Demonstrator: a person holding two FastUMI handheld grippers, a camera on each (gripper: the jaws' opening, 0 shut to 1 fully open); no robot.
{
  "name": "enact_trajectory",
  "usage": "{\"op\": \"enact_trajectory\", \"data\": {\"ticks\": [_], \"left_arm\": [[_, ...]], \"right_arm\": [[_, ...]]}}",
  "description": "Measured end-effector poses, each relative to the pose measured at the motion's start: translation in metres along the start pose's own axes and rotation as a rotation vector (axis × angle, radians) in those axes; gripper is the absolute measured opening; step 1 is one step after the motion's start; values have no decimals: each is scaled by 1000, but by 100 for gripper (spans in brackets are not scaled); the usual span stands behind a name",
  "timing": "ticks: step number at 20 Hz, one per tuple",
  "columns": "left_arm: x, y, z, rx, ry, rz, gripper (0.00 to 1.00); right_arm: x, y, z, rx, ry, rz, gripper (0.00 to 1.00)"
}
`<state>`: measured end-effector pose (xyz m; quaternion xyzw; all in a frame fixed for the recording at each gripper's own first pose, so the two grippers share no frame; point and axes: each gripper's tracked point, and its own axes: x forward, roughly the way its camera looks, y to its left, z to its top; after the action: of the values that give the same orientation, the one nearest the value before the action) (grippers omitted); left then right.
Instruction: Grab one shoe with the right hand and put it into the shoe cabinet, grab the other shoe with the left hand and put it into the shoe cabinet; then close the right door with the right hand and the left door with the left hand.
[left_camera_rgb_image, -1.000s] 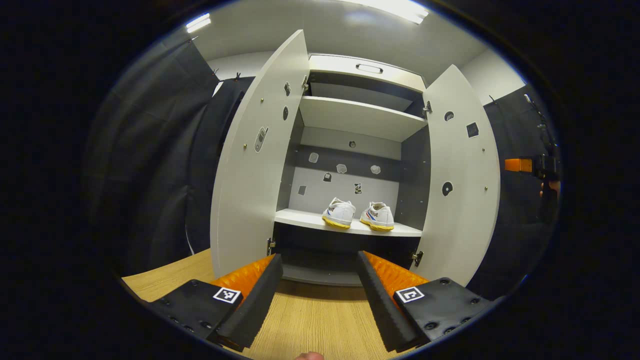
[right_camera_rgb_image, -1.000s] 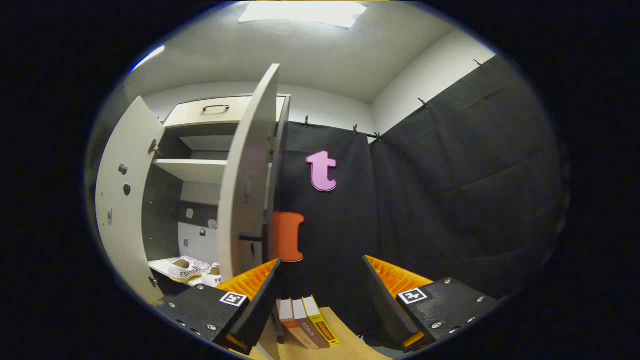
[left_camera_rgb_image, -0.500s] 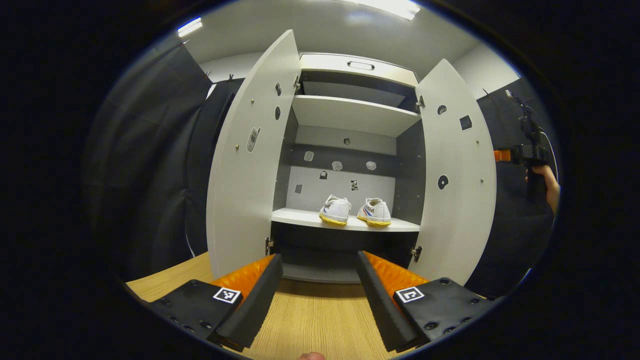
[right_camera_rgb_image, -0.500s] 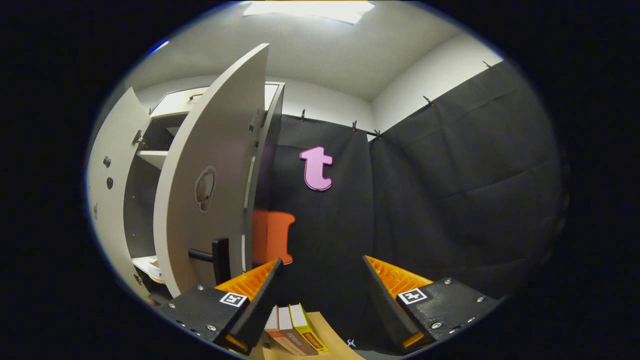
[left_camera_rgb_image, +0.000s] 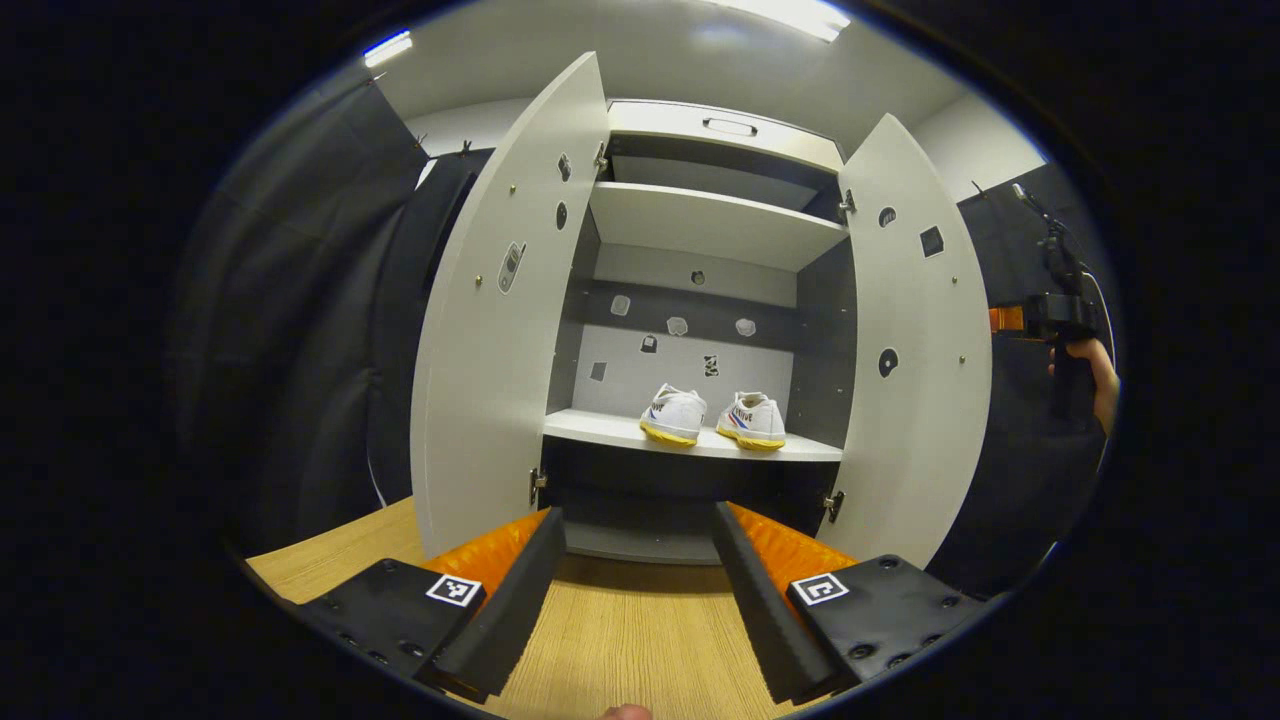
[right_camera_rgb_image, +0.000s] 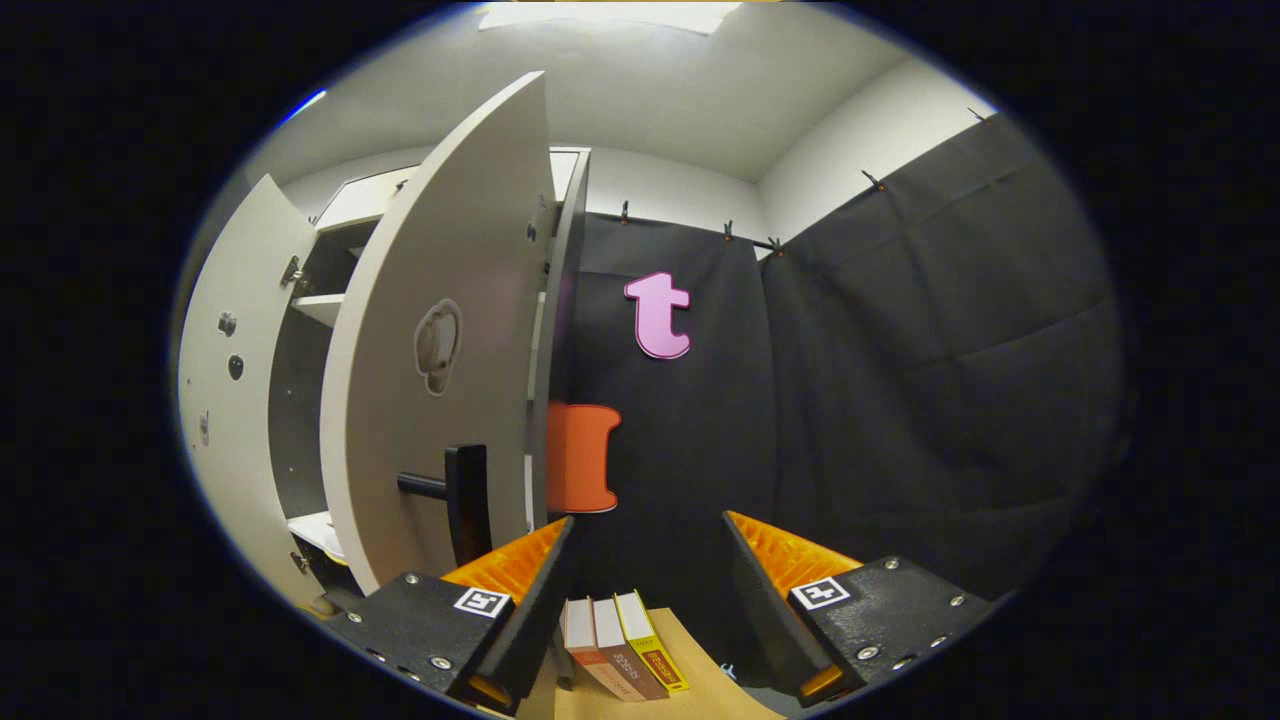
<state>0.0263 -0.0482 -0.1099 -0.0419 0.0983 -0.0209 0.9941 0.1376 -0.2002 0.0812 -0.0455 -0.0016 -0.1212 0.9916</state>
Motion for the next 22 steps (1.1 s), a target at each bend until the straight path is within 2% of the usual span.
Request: {"op": "enact_trajectory", "data": {"ticks": [5, 9, 10, 11, 12, 17, 18, 19, 20, 22], "left_arm": [[0, 11, 3, 4, -6, 10, 96], [-6, 29, 4, -7, -4, 45, 96], [-8, 33, 6, -6, -3, 50, 96], [-9, 37, 6, 0, -4, 54, 96], [-11, 41, 8, 7, -11, 63, 96], [-11, 46, 11, -6, -14, 73, 96], [-9, 44, 11, -10, -14, 65, 96], [-8, 40, 12, -9, -14, 57, 96], [-8, 37, 13, -6, -14, 47, 96], [-4, 29, 18, -3, -20, 26, 96]], "right_arm": [[-3, 87, -1, 44, 21, 173, 87], [13, 146, 3, -4, -7, 251, 88], [18, 150, 3, -15, -8, 238, 90], [18, 148, 6, -18, -17, 223, 97], [17, 144, 10, -10, -31, 211, 93], [-9, 133, 20, 85, -42, 214, 97], [-18, 133, 20, 106, -45, 221, 90], [-30, 133, 19, 127, -49, 226, 94], [-41, 134, 15, 142, -51, 230, 90], [-62, 132, 5, 144, -54, 227, 94]]}}
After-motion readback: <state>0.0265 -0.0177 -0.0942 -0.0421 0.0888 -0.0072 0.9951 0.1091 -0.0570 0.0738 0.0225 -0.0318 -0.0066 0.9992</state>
